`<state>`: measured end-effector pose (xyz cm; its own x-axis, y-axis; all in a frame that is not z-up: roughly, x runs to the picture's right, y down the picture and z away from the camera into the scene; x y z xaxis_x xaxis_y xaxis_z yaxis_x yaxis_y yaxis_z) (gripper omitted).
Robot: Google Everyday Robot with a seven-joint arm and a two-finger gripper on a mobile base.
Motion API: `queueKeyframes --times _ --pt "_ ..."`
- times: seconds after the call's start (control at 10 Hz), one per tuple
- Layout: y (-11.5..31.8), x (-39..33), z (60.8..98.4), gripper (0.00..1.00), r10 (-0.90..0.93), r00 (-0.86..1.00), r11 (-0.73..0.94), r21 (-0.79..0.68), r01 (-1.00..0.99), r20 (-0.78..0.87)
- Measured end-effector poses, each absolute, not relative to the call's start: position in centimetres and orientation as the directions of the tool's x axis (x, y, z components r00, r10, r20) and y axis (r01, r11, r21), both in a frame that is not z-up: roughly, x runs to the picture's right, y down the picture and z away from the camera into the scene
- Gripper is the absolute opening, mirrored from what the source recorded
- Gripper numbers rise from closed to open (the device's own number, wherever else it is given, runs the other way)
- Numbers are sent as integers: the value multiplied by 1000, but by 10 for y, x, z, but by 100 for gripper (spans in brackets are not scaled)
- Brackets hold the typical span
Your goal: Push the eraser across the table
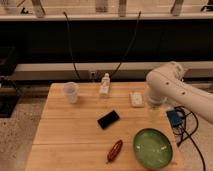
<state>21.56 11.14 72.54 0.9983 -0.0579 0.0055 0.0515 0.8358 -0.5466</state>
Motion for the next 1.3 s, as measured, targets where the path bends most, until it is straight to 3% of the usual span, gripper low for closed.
queueKeyframes --times 1.3 --pt "153 148 775 80 -123 990 813 -565 142 71"
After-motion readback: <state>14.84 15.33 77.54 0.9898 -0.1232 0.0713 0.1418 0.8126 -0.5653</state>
